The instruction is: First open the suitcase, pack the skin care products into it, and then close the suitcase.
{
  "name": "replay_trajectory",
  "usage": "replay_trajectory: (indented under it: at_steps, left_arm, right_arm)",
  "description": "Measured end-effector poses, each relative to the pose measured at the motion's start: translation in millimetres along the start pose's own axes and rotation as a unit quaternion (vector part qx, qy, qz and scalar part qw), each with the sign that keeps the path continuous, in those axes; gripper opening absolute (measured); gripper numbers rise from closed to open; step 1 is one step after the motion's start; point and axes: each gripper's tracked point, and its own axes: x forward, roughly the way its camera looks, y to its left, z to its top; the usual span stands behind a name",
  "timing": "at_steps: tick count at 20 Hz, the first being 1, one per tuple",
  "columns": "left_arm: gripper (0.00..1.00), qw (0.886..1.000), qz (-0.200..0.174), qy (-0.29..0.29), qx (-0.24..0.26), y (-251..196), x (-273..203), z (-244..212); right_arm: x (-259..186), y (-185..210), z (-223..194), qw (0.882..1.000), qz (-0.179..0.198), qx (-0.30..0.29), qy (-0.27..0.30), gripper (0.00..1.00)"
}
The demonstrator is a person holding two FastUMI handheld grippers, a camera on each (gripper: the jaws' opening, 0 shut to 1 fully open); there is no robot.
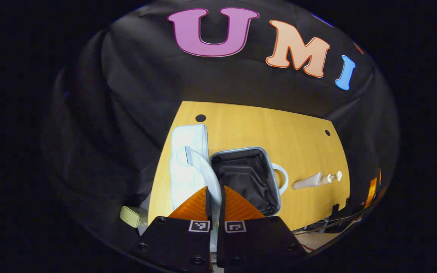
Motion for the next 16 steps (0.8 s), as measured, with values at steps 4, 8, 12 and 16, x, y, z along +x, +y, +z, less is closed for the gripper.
replay_trajectory:
  at_steps: [4,8,12,16]
  left_arm:
    - [0.0,0.999,0.029,-0.026,-0.008,31.5,15.5,-1.8]
    - [0.0,0.998,0.049,-0.046,-0.002,97.0,35.8,-13.6]
    - [0.0,0.996,0.066,-0.049,-0.013,153.3,68.7,-32.4]
    - [0.0,0.994,0.083,-0.043,-0.059,211.8,121.1,-71.5]
  right_arm:
    - [5.2,14.9,6.0,1.0,-0.004,-0.012,-0.003,1.0]
    - [3.8,30.7,-0.3,0.999,-0.005,-0.048,0.006,0.99]
    - [8.2,53.0,-4.0,0.999,0.006,-0.042,0.01,0.99]
    - [15.6,66.0,-6.8,0.999,0.007,-0.035,0.008,0.99]
